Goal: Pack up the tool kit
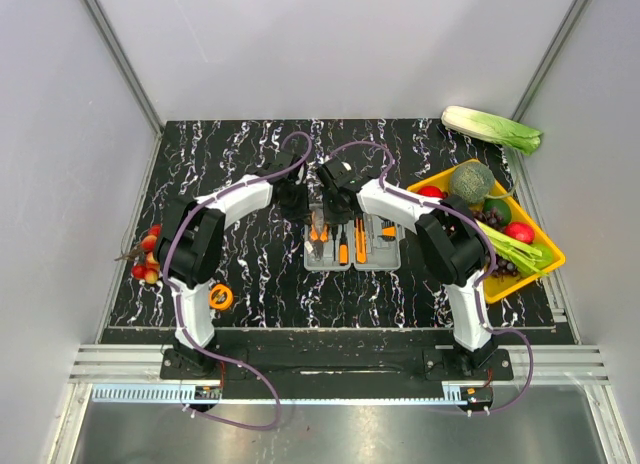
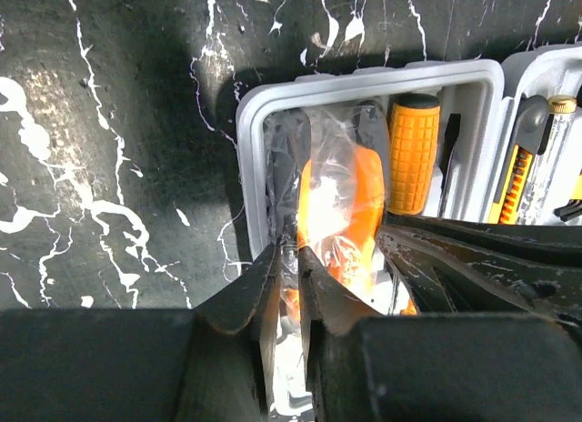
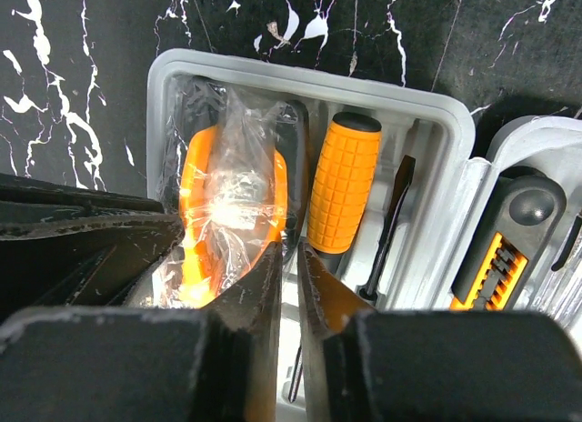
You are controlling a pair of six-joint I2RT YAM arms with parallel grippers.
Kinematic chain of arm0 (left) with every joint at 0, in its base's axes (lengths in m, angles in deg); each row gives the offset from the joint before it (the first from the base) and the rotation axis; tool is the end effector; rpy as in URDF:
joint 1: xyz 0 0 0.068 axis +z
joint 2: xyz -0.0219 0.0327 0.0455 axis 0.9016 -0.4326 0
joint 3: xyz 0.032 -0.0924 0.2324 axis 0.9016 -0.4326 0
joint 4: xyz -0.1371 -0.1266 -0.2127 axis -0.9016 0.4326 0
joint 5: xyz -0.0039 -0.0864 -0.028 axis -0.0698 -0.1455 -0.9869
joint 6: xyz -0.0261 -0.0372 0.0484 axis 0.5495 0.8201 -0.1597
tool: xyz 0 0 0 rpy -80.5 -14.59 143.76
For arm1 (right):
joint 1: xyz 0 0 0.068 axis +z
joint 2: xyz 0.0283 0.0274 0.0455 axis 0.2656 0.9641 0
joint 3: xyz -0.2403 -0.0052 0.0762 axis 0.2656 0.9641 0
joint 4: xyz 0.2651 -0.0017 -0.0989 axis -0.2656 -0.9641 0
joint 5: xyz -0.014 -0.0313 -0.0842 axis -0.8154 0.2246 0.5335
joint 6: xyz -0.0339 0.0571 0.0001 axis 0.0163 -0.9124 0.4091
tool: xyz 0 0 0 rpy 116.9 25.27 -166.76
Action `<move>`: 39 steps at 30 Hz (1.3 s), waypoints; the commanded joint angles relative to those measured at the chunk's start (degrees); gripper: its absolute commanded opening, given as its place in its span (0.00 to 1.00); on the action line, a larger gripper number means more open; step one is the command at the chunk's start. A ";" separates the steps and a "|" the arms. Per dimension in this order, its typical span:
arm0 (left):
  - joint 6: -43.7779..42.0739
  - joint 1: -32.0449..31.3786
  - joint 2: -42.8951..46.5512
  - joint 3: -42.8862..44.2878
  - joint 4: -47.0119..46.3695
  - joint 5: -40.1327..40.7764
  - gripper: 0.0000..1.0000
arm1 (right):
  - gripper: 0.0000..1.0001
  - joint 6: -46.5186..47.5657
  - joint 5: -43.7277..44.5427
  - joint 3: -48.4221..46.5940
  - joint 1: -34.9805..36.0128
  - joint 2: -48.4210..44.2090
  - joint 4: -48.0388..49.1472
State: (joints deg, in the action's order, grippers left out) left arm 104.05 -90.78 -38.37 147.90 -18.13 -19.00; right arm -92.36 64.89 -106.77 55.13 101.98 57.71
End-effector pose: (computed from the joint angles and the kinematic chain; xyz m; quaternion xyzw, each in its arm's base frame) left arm 0.3789 -0.1992 0.1359 -0.0082 0.9653 -0.1968 0.1712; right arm 0.3633 0.2974 0.1365 -0.0842 0.9612 0.1200 0.2338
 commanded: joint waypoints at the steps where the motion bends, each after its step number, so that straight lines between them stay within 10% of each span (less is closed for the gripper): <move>1: -1.06 -0.39 -0.77 2.23 2.41 5.20 0.18 | 0.17 -0.14 -0.65 -0.51 -0.17 1.09 0.99; 39: 2.37 -6.28 -17.56 8.91 17.52 8.02 0.00 | 0.07 -1.37 -0.74 4.40 -0.17 3.02 2.84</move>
State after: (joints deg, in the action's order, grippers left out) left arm 105.04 -94.87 -46.28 161.14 -4.60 -8.88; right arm -92.97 64.32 -105.03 55.06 101.70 60.18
